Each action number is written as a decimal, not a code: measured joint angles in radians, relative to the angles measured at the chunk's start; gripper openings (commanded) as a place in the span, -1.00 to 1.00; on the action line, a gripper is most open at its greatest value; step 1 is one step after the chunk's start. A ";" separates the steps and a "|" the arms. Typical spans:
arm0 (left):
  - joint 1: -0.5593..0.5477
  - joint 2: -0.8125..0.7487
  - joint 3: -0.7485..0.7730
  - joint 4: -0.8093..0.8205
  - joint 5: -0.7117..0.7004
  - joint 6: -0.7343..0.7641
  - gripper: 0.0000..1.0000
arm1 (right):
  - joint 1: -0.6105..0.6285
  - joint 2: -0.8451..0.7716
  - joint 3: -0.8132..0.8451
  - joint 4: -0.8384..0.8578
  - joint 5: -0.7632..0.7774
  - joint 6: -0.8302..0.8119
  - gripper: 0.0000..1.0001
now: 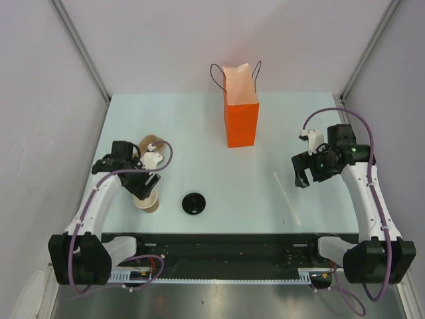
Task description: Pack the takeout coffee
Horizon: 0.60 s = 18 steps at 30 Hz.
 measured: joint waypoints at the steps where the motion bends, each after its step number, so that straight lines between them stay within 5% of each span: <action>1: 0.000 0.007 -0.015 0.012 -0.008 0.005 0.41 | 0.000 0.000 0.000 -0.001 0.002 0.000 0.99; 13: -0.004 0.044 -0.022 0.035 -0.011 0.014 -0.93 | 0.000 0.015 0.000 -0.009 0.006 0.000 0.99; 18: -0.064 0.065 0.139 -0.023 0.040 -0.030 -1.00 | 0.000 0.034 0.001 -0.010 0.005 0.000 0.99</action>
